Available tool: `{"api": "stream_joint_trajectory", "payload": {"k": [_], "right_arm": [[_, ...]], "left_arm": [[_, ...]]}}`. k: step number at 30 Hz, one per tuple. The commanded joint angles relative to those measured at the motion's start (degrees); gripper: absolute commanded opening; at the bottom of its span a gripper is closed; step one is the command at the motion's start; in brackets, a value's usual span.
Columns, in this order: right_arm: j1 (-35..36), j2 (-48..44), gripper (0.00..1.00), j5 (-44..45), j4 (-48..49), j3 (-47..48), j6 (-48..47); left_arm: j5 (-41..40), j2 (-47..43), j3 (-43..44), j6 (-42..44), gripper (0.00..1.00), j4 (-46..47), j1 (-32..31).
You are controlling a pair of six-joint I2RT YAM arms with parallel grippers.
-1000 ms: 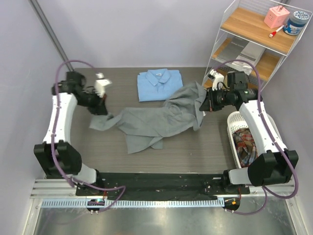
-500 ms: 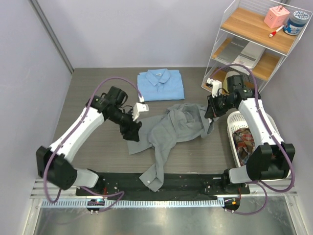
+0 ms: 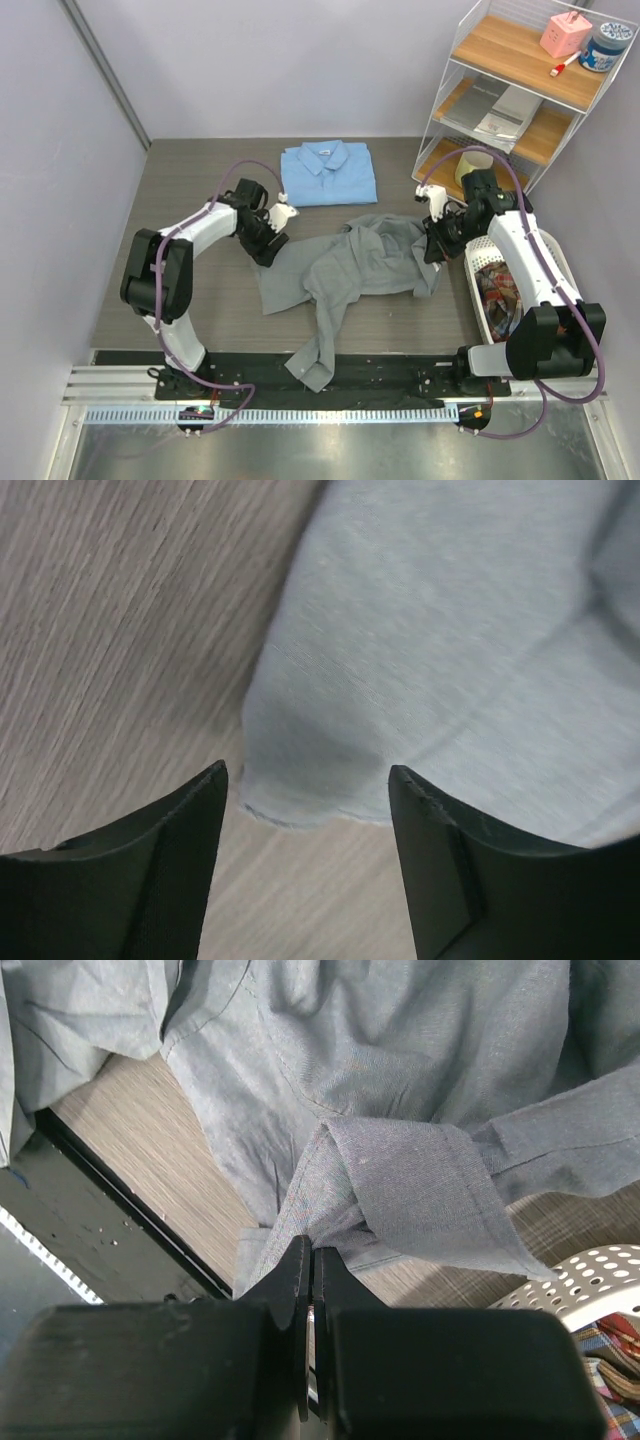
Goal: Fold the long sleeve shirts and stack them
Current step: Flatten the shirt out
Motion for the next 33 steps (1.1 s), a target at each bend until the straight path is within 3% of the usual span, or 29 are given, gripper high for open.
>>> {"api": "stream_joint_trajectory", "payload": {"k": [1, 4, 7, 11, 15, 17, 18, 19, 21, 24, 28, 32, 33], "right_arm": [[-0.2, -0.3, 0.01, 0.0, 0.0, 0.5, -2.7], [-0.2, 1.2, 0.01, -0.4, 0.3, 3.1, -1.6], [-0.3, 1.5, 0.01, 0.2, -2.8, 6.3, -3.2], [-0.2, -1.4, 0.01, 1.8, -3.7, 0.7, -6.6], [1.1, 2.0, 0.01, 0.5, 3.9, -3.5, -1.3], [2.4, 5.2, 0.01, 0.3, 7.4, -2.8, 1.8], [2.8, 8.1, 0.01, 1.0, 9.0, -2.3, 3.0], [3.1, 9.7, 0.01, 1.5, 9.5, -1.0, 3.6], [3.2, 11.5, 0.01, 2.5, 10.6, 0.0, 4.0], [3.2, 13.0, 0.01, 2.1, 9.8, 1.6, 3.8], [3.1, 13.4, 0.01, 1.1, 9.6, 2.6, 3.9], [3.2, 14.9, 0.01, 2.4, 9.5, 3.2, 3.1], [3.3, 15.2, 0.01, 2.4, 9.1, 3.4, 3.0]], "left_arm": [[-6.5, 2.9, -1.1, 1.6, 0.51, 4.5, -2.0], [-5.6, 2.5, 0.9, 2.8, 0.00, -0.2, -0.1], [-2.0, 0.1, 8.5, 6.2, 0.00, -10.1, 8.3], [-0.3, -2.7, 15.8, 12.9, 0.00, -18.2, 21.0], [-0.6, -1.5, 15.5, 15.4, 0.00, -19.6, 22.7], [1.1, -0.1, 15.3, 12.3, 0.11, -19.2, 22.7], [1.6, 0.3, 15.2, 11.0, 0.26, -18.6, 22.7], [2.3, 0.3, 15.4, 10.4, 0.33, -19.0, 22.7], [11.0, -1.8, 15.5, 13.3, 0.50, -23.0, 22.7], [20.7, -9.4, 12.2, 17.9, 0.66, -26.0, 19.0], [20.9, -14.4, 6.0, 15.6, 0.69, -22.0, 1.0], [19.6, -13.0, 1.7, 5.7, 0.71, -8.7, -11.1], [19.2, -10.9, 1.9, 4.3, 0.76, -5.5, -13.2]]}}
